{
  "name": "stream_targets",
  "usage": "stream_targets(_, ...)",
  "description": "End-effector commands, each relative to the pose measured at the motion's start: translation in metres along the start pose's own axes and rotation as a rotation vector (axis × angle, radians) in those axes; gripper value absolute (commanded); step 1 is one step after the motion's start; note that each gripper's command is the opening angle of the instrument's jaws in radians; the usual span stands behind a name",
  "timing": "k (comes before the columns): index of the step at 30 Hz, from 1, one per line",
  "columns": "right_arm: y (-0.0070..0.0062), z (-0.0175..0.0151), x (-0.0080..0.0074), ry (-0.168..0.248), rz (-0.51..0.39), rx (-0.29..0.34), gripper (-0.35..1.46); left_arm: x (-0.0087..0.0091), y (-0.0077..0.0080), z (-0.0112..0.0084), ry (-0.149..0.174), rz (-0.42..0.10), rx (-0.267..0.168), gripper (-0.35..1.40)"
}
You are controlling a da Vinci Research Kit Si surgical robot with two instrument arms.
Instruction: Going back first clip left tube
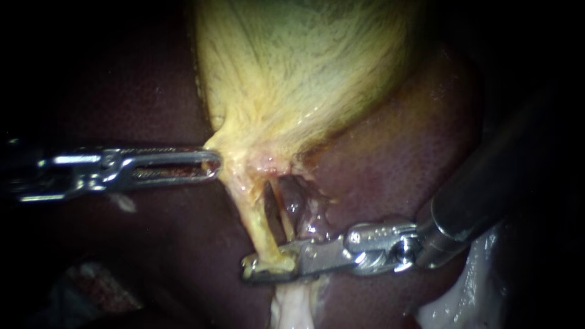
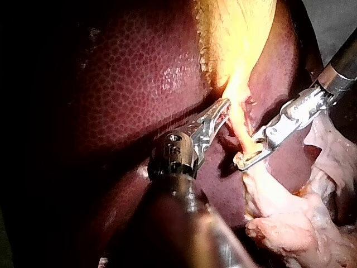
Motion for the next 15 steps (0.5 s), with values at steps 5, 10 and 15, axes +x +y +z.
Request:
stream_targets(5, 0.0, 0.0, 0.0, 0.0, -0.001, 0.0, -0.35, 0.0, 0.0, -0.0001, 0.0, 0.0, 0.0, -0.25)
stream_targets(10, 0.0001, 0.0003, 0.0001, 0.0, -0.001, -0.001, 0.18, 0.0, 0.0, -0.0001, 0.0, 0.0, 0.0, -0.25)
stream_targets(15, 0.0002, 0.0006, 0.0004, 0.035, -0.037, 0.0, 0.51, 0.0, -0.0001, -0.0001, 0.0, 0.0, 0.0, -0.25)
